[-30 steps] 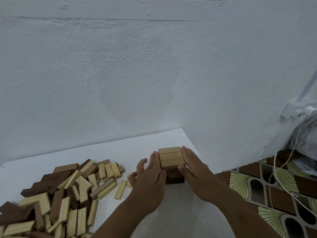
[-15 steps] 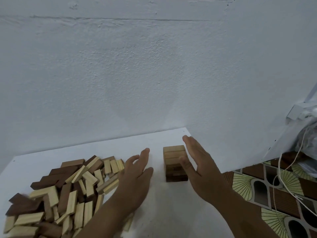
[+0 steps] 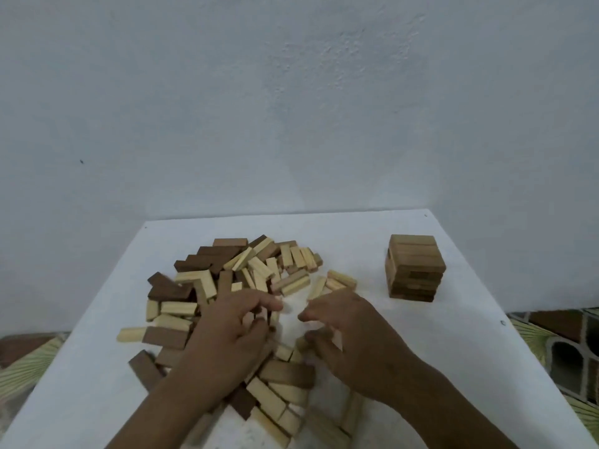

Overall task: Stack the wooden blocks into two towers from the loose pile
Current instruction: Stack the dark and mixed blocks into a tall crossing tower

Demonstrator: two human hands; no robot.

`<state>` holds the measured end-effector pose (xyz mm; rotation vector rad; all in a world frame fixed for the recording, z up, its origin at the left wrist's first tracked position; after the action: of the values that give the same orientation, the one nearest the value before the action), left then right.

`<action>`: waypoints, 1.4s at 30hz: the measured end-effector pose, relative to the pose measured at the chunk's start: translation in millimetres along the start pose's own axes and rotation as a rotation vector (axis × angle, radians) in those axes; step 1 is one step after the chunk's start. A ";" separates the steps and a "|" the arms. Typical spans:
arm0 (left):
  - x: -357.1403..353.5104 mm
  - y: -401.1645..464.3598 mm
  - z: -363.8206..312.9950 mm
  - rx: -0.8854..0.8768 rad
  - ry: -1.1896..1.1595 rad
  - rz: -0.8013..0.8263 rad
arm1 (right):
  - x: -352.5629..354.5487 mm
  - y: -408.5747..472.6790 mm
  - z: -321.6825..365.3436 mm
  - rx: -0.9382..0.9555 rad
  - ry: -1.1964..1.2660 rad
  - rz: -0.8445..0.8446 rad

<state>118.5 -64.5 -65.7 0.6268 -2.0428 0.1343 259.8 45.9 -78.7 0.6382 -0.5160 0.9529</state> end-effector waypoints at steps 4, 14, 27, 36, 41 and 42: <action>7.0 -21.2 18.0 -0.055 0.098 0.033 | -26.2 -6.6 7.5 -0.003 -0.126 0.201; 8.4 -53.2 40.3 -0.159 0.202 0.125 | -15.0 -15.9 16.2 -0.048 0.056 -0.048; -3.7 -62.2 61.6 -0.338 0.354 0.017 | -2.5 -20.0 16.3 -0.151 0.239 -0.262; -0.4 -55.6 59.4 -0.303 0.089 -0.162 | -12.2 -19.0 12.9 -0.111 0.085 -0.247; 21.3 -52.4 64.7 0.024 -0.330 -0.232 | -24.2 2.7 29.2 -0.057 0.054 -0.203; 24.1 -51.5 68.5 0.087 -0.416 -0.239 | -29.3 8.2 33.4 -0.056 0.043 -0.178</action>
<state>80.4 -141.2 -90.2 1.0149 -2.3452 -0.0540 234.3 9.2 -72.2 0.6019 -0.4382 0.7798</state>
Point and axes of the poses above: each hand's wrist, its own y-axis towards the middle knuckle, its own x-axis out of the back of the hand, z = x × y, the point moved 5 cm from there along y, towards the middle knuckle, and after that the axes turned 14 degrees about y, right-handed, at the moved point
